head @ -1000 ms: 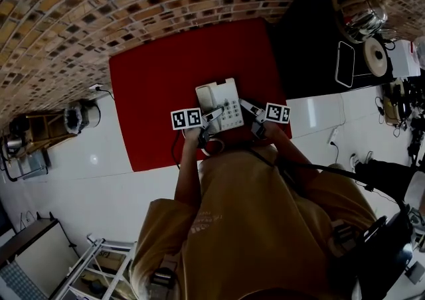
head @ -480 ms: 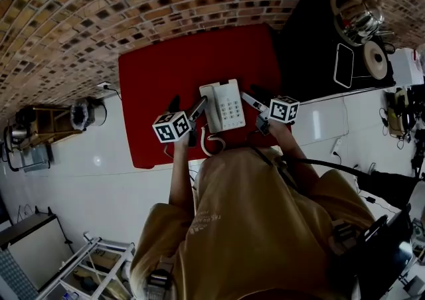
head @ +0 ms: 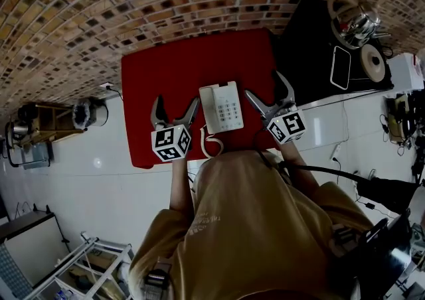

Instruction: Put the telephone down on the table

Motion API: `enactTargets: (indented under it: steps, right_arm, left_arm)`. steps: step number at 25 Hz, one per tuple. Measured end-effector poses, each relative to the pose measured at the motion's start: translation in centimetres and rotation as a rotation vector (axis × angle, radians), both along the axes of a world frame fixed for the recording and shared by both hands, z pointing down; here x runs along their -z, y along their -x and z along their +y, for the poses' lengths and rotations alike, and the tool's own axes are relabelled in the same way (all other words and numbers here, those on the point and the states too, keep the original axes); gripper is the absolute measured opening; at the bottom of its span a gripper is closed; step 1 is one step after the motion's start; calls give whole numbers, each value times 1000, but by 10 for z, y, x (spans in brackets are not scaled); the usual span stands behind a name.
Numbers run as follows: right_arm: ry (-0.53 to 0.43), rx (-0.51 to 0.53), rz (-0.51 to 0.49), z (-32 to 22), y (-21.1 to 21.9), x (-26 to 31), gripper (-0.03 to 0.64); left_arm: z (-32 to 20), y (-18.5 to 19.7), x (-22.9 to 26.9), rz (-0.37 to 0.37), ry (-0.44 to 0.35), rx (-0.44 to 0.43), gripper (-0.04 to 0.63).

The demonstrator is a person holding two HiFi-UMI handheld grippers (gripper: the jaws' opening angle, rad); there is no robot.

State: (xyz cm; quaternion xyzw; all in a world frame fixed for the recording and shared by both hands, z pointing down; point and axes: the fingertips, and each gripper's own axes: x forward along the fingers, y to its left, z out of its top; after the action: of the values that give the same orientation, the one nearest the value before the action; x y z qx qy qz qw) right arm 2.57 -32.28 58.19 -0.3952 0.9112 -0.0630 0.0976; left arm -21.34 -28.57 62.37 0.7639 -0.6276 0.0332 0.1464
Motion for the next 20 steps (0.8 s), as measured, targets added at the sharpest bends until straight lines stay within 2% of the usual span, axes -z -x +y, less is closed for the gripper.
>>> enactTargets:
  steps: [2,4,7,8,14,16,18,20]
  right_arm:
    - [-92,-32,18,6,-3,17,496]
    - [-117,-57,57,9,-5,20,506]
    - [-89,-93,176,11,-4,9,503]
    - [-90,-104,186,11,-5,8,489]
    - [-26,-131,170,3,-7,-7,479]
    - [-19,-142,167,2,-9,-5,479]
    - [-23,-155,175,1,-9,-2,479]
    - [-32,-162,180,1,-7,1,479]
  left_arm:
    - [5,0,13,6,-40,22,520]
    - [8,3,22,-9,-82,50,520]
    - [12,5,30,-31,-120,70,520]
    - [12,2,32,-29,-119,66,520]
    - [10,-9,26,-94,-97,56,518]
    - [13,-7,33,-113,-131,87,514]
    - [17,0,41,-137,-182,135,448]
    - [20,7,47,-152,-209,163,439]
